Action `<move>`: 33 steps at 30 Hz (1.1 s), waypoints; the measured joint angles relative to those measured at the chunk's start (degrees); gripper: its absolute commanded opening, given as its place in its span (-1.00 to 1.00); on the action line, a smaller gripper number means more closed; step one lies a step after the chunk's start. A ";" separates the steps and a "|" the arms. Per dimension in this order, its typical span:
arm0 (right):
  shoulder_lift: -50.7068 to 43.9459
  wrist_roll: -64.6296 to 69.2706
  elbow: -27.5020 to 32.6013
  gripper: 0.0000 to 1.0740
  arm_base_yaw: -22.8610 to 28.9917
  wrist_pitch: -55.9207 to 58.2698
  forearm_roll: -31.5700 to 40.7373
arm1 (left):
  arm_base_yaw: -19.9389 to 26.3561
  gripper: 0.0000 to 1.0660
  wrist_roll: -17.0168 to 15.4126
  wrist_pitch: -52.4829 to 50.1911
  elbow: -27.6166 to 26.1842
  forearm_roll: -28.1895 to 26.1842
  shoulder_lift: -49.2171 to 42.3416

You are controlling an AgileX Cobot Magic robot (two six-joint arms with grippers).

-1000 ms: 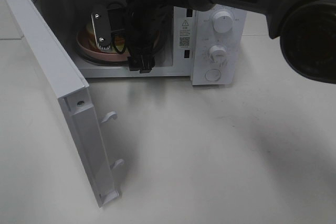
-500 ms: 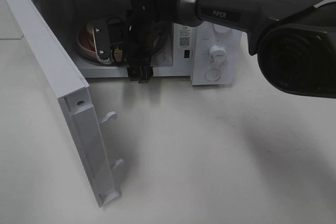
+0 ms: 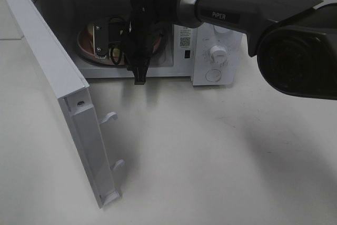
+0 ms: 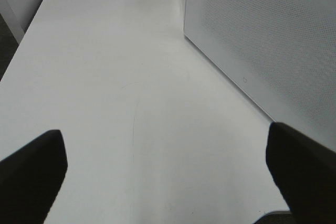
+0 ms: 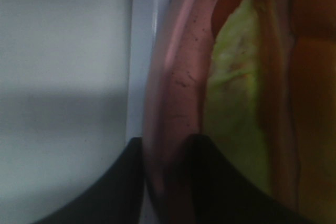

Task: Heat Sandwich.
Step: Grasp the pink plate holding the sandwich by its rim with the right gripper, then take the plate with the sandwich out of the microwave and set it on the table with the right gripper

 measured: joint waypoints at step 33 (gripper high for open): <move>-11.69 -15.70 17.36 -1.00 -0.86 -6.25 1.32 | 0.00 0.84 0.00 0.00 0.00 0.00 0.00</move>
